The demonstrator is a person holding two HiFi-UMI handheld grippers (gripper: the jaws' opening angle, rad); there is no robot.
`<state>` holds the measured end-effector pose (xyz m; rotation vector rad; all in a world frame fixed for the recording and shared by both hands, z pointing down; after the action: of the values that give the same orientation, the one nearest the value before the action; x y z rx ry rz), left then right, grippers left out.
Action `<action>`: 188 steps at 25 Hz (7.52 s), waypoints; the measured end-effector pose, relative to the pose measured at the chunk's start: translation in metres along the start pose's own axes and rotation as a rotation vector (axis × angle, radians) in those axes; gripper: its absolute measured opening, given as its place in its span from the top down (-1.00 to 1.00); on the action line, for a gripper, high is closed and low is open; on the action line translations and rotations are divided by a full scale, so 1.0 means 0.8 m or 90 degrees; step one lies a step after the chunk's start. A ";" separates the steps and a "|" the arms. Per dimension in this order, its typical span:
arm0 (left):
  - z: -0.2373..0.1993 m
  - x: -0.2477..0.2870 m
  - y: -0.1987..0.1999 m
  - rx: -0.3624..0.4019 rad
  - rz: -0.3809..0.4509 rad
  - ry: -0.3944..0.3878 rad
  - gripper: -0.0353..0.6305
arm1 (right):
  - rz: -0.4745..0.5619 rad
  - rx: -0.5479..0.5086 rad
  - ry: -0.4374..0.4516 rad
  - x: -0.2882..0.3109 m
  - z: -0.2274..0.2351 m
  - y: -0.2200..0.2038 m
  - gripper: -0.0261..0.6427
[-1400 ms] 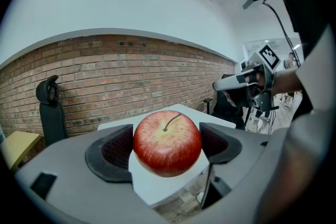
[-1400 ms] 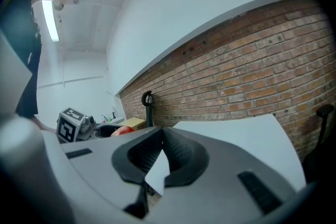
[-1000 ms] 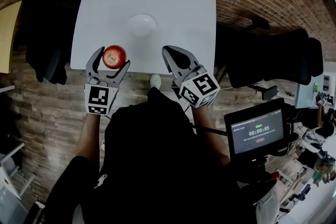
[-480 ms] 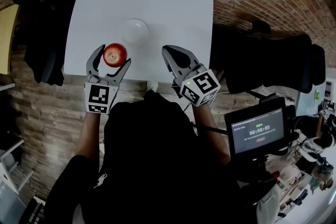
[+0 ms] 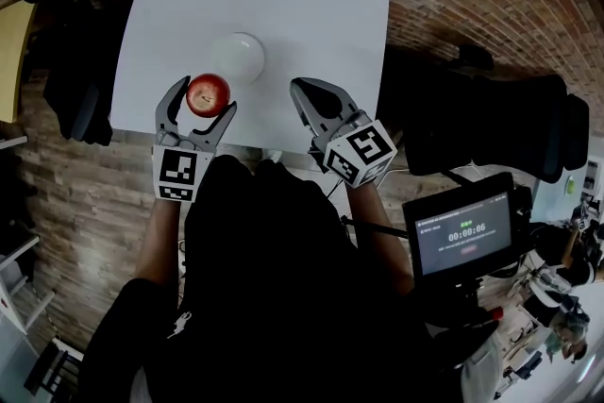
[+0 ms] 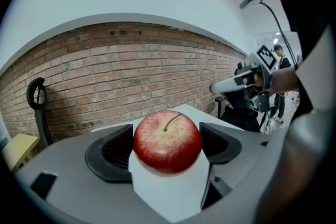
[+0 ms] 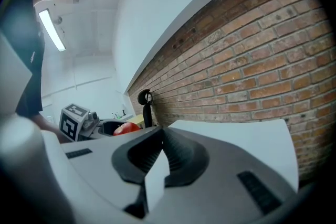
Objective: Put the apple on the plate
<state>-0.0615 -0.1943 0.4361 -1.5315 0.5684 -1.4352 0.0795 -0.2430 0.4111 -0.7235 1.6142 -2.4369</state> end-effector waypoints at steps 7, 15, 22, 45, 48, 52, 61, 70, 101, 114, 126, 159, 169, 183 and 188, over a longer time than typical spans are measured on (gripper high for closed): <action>-0.007 0.000 -0.004 -0.013 -0.005 0.010 -0.30 | -0.014 -0.004 0.014 0.011 0.002 0.001 0.91; -0.026 -0.015 -0.006 -0.018 -0.005 0.004 -0.30 | -0.024 -0.004 0.012 0.027 -0.018 0.008 0.91; -0.053 -0.004 -0.003 0.013 0.012 -0.036 -0.30 | -0.001 -0.005 -0.025 0.047 -0.031 0.022 0.91; -0.054 0.088 -0.021 0.081 0.000 -0.209 -0.30 | -0.013 0.067 -0.174 0.049 -0.010 -0.008 0.91; -0.059 0.101 -0.030 0.085 -0.010 -0.214 -0.30 | -0.015 0.071 -0.184 0.049 -0.005 -0.008 0.91; -0.058 0.111 -0.034 0.091 -0.012 -0.221 -0.30 | -0.024 0.080 -0.193 0.047 -0.006 -0.012 0.91; -0.048 0.134 -0.051 0.088 -0.020 -0.236 -0.30 | -0.049 0.098 -0.196 0.051 -0.005 -0.029 0.91; -0.047 0.153 -0.085 0.090 -0.041 -0.241 -0.30 | -0.076 0.112 -0.198 0.057 -0.008 -0.052 0.91; -0.013 0.225 -0.138 0.153 -0.079 -0.254 -0.30 | -0.092 0.160 -0.226 0.059 0.019 -0.077 0.91; -0.011 0.225 -0.138 0.169 -0.071 -0.243 -0.30 | -0.094 0.171 -0.226 0.059 0.017 -0.078 0.91; -0.009 0.230 -0.138 0.179 -0.089 -0.246 -0.31 | -0.082 0.166 -0.222 0.056 0.017 -0.076 0.91; -0.008 0.180 -0.085 0.155 -0.042 -0.216 -0.29 | -0.029 0.090 -0.190 0.040 0.004 -0.034 0.91; -0.011 0.146 -0.051 0.098 -0.038 -0.213 0.33 | 0.002 0.062 -0.170 0.040 -0.013 -0.008 0.91; -0.016 0.076 0.014 0.098 0.005 -0.197 0.82 | 0.052 0.014 -0.144 0.039 -0.044 0.050 0.91; -0.031 0.068 0.015 0.103 0.020 -0.183 0.87 | 0.061 0.003 -0.138 0.043 -0.043 0.056 0.91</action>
<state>-0.0702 -0.2525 0.4510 -1.5562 0.2950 -1.1803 0.0269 -0.2454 0.3709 -0.8546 1.5230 -2.2096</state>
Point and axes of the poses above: the fingertips, and each gripper's own axes: x forward along the fingers, z to its right, y out of its top, the point moved 1 cm from there along -x, backward along the fingers, and after that the axes turned 7 degrees about -z, right-handed, at the moved point
